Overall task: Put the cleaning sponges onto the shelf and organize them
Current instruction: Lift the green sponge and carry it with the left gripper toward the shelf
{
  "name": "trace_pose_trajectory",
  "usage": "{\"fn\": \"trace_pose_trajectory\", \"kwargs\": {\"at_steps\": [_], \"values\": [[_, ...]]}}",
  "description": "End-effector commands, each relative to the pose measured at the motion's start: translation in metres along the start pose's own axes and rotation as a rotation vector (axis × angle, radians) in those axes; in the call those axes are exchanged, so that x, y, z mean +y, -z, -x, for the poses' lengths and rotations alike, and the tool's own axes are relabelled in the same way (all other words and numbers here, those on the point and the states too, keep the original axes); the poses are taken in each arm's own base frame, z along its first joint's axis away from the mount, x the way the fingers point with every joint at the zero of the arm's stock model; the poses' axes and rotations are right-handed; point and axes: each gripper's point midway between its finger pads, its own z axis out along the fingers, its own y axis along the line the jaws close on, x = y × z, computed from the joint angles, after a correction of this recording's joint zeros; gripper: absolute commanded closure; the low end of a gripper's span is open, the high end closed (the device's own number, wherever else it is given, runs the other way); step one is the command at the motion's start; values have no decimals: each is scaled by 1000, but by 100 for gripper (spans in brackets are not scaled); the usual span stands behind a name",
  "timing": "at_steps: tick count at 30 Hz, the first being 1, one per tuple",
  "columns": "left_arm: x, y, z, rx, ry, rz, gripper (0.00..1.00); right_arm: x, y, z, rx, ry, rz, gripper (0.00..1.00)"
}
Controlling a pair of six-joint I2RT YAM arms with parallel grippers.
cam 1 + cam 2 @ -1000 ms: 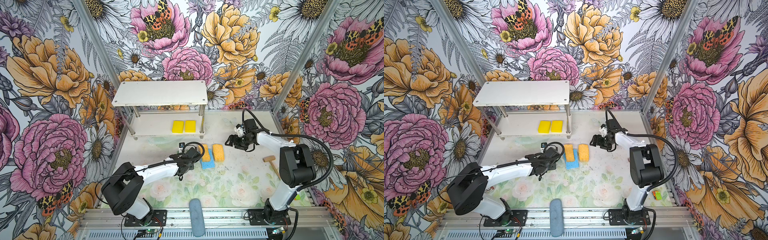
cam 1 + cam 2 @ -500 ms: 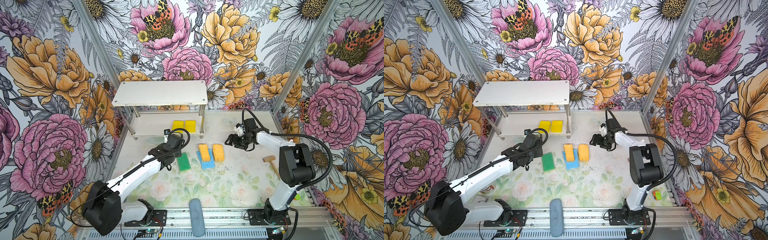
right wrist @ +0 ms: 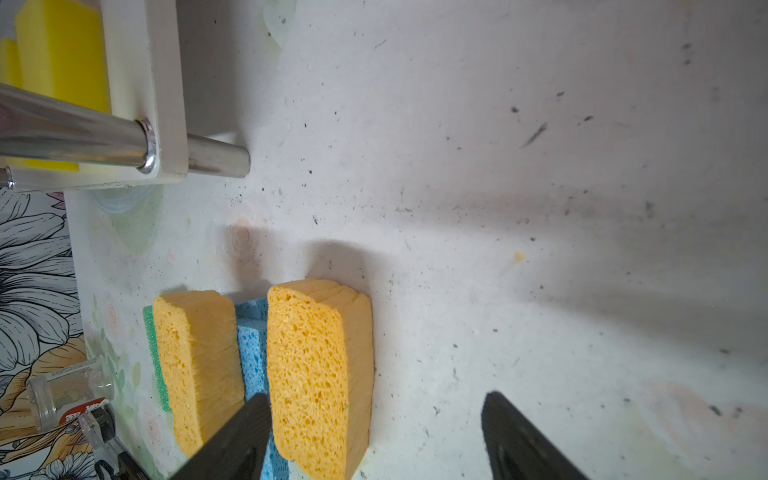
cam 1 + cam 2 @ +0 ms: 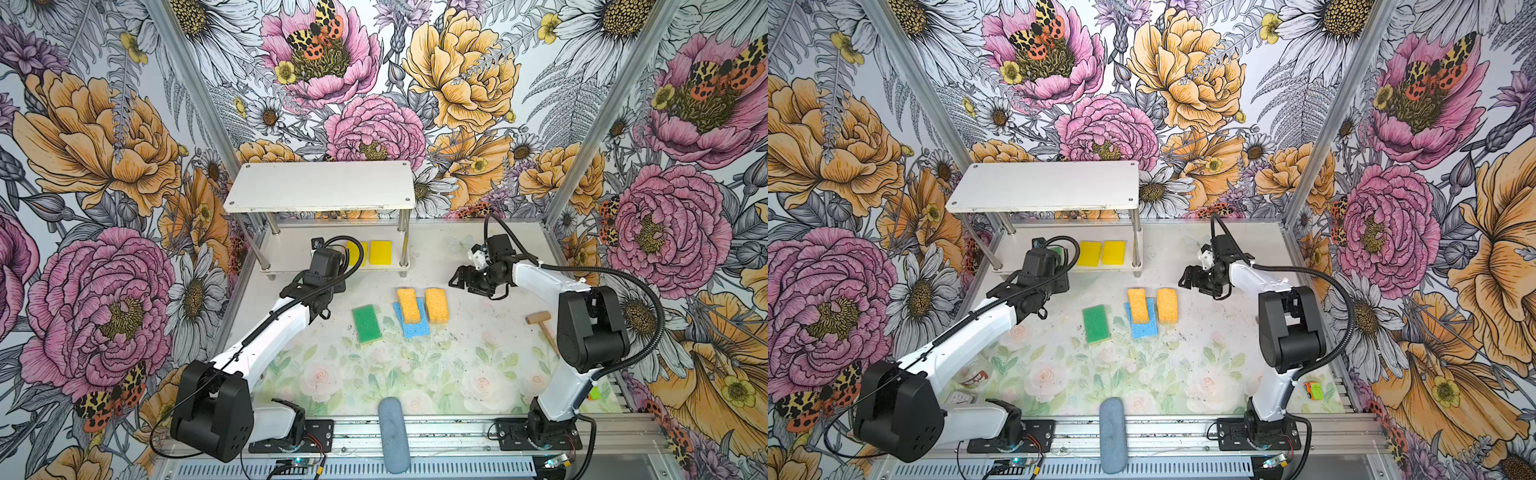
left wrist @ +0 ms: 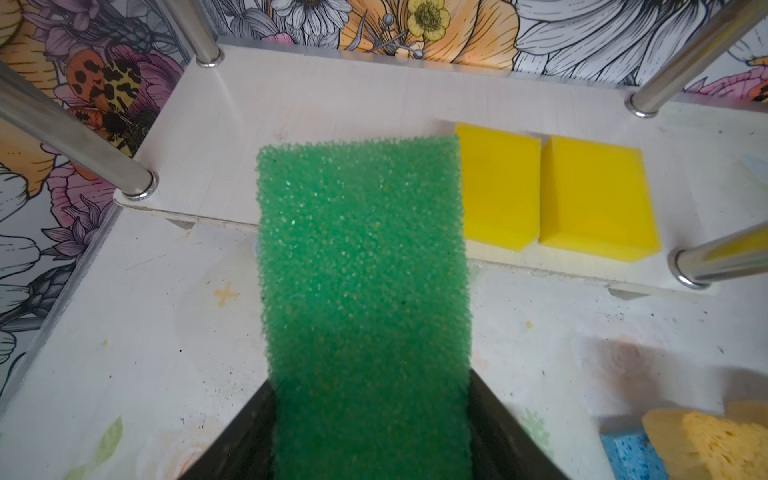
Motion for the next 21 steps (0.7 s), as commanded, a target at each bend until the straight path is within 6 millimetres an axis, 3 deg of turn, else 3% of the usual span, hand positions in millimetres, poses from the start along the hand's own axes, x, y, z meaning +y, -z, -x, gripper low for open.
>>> {"fn": "trace_pose_trajectory", "kwargs": {"at_steps": [1,10,21], "values": [[-3,-7,22,-65,-3,-54,36,11,1,10,-23,22,23,18],[4,-46,32,-69,-16,-54,35,12,3,9,-26,25,24,18],[-9,-83,42,-19,-55,-72,35,9,2,7,-22,28,16,18]]}}
